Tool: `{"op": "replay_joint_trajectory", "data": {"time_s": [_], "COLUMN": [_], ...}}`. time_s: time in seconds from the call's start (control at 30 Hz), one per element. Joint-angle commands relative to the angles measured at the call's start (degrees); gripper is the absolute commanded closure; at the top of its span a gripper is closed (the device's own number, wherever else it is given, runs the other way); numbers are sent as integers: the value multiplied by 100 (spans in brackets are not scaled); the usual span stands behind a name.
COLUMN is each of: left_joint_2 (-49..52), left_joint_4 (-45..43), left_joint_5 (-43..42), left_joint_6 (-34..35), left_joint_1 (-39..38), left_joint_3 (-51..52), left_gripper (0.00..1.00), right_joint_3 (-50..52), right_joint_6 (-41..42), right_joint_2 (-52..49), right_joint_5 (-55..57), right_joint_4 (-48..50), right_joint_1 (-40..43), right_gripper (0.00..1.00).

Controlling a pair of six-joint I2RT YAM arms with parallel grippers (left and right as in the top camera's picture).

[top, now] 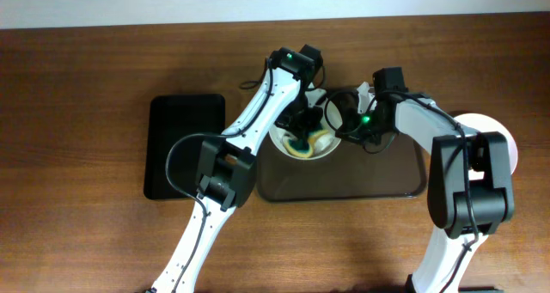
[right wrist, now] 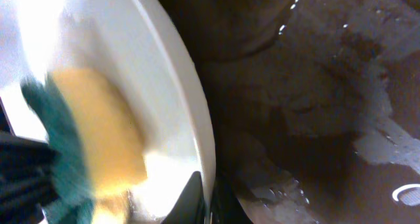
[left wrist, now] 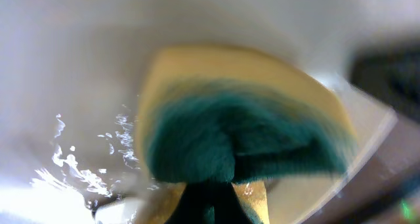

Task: Clean dirty plates on tray and stack at the side
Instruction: 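Scrub the third plate with the sponge in the left gripper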

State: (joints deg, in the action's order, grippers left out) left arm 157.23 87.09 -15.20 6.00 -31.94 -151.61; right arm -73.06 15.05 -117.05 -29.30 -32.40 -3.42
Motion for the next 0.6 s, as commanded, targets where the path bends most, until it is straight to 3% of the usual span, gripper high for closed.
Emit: {"op": "replay_joint_trajectory", "data": {"time_s": [0.0, 0.1, 0.17, 0.23, 0.37, 0.47, 0.57], "left_joint_2": [232, 232, 232, 232, 232, 232, 232], "left_joint_4": [-188, -125, -372, -798, -1158, -990, -1108], "left_joint_5": [3322, 3620, 3244, 1814, -1102, -2214, -2330], "left_joint_6": [1768, 2022, 1329, -173, -2465, -3224, -3265], "left_joint_1": [374, 372, 358, 358, 358, 358, 363], "left_joint_3": [55, 55, 55, 55, 55, 55, 55], "left_gripper": [100, 100, 100, 100, 100, 100, 100], "right_joint_3": [166, 166, 166, 164, 166, 166, 166], "right_joint_6": [-116, -116, -116, -116, -118, -118, -116], "right_joint_2": [-76, -76, -76, -76, -76, -76, -76], "right_joint_5": [153, 153, 153, 153, 164, 164, 162], "right_joint_4": [-136, -131, -131, -129, -131, -131, -129], "right_joint_1": [-31, -31, -31, -31, -31, -31, -31], "right_gripper": [96, 96, 96, 96, 96, 96, 96]}}
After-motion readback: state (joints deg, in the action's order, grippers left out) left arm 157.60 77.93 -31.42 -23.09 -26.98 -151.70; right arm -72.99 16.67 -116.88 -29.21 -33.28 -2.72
